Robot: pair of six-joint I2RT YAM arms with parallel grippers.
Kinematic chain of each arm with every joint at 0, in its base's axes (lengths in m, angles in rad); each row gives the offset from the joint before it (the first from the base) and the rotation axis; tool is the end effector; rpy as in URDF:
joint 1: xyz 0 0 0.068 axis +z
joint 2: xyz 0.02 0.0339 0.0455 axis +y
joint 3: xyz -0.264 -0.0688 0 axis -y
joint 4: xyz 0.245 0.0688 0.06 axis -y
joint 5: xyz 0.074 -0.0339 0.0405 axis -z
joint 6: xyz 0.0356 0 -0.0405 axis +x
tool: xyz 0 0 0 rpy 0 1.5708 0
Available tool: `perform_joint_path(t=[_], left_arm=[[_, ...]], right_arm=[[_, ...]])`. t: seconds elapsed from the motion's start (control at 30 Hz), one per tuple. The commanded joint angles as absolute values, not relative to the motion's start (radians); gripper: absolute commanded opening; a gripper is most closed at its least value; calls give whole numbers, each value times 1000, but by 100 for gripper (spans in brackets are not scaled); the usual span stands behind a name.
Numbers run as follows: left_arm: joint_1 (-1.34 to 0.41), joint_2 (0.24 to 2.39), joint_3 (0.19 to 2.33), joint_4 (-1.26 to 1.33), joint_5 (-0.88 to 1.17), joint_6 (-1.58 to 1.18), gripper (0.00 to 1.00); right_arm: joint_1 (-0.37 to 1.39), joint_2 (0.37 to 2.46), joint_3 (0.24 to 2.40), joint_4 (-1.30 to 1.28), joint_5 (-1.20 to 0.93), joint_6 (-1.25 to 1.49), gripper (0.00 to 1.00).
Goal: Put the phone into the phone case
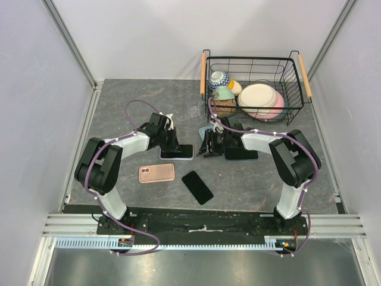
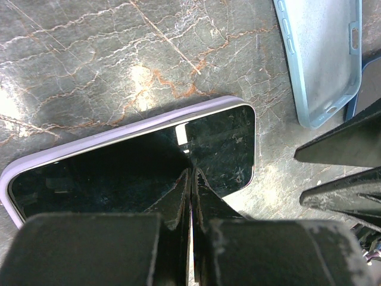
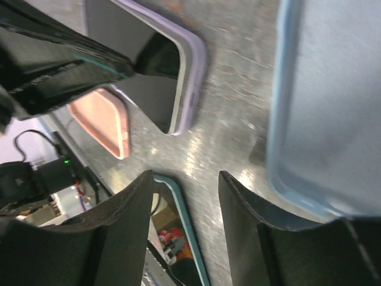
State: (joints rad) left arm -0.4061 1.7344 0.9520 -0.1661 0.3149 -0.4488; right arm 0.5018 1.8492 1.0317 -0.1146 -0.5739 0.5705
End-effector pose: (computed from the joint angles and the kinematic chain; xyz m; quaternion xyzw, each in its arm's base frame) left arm 0.3098 -0.1452 0.1562 0.0279 0.9410 -0.2612 0.2133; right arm 0.3114 0.1929 0.1462 -0.0575 0.9131 0.3848 0.1216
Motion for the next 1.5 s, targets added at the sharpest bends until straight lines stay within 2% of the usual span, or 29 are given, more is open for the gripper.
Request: perform_joint_path(t=[0.0,0.2,0.67,1.03,1.47], left_arm=[[-413,1759,905,-284,242,-391,2],[-413,1746,894,-268,255,-388,2],[-426,1756,891,-252,272,-396,2],[-459,1770,913,-252,275,-402,2],[-522,1807,957,-258,256,-428,2]], right_arm=[[511,1894,1026,97,-700,666,53],[511,1983,1045,127,-644,715,43],[511,2066,1060,166,-677,746,35],[529,2097,1114,-17,-562,620,30],[610,2143,1236,-280,-256,476,27]])
